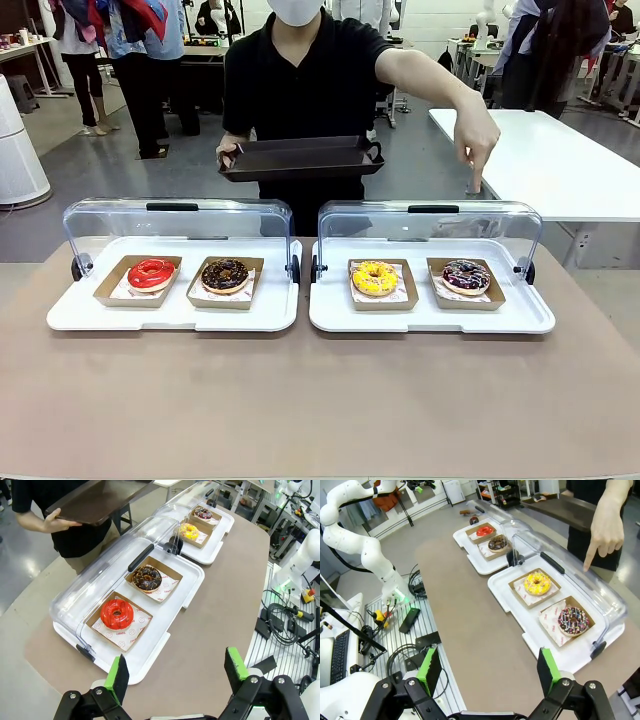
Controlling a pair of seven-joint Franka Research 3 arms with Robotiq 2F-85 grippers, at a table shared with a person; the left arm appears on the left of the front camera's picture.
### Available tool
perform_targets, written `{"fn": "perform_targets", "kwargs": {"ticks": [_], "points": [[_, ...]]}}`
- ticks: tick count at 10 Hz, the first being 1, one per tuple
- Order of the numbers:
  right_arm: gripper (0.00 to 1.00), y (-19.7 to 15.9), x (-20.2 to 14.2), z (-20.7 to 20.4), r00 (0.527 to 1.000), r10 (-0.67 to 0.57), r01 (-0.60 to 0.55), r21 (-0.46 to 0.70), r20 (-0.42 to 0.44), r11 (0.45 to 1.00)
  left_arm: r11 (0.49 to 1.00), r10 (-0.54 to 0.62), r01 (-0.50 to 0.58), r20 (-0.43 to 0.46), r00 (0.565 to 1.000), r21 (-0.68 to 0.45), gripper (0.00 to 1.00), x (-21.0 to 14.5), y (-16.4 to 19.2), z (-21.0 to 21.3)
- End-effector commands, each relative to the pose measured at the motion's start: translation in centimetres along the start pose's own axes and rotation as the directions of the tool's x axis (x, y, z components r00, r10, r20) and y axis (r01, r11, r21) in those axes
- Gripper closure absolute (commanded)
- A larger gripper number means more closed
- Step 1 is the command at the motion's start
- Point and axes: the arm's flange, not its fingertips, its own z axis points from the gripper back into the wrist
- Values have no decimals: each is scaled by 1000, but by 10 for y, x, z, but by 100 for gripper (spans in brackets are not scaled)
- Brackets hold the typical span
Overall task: Provide the desired donut to the person.
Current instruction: Pick up and lift the Paper togo box containing the Donut pointed at by the person.
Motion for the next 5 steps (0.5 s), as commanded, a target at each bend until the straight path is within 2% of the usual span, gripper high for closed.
{"fn": "perform_targets", "kwargs": {"ticks": [1,2,4,5], "points": [[0,35,75,-114,853,241,-179,175,-462,968,1000,-5,5,10,1000,-6,0,0,0,1],[0,38,79,-122,838,254,-188,182,-483,965,1000,-5,5,10,1000,-6,0,0,0,1],[0,55,91,-175,698,338,-259,217,-632,941,1000,-5,5,10,1000,-6,0,0,0,1],[0,58,90,-199,639,349,-300,195,-685,934,1000,-5,5,10,1000,-6,0,0,0,1]]}}
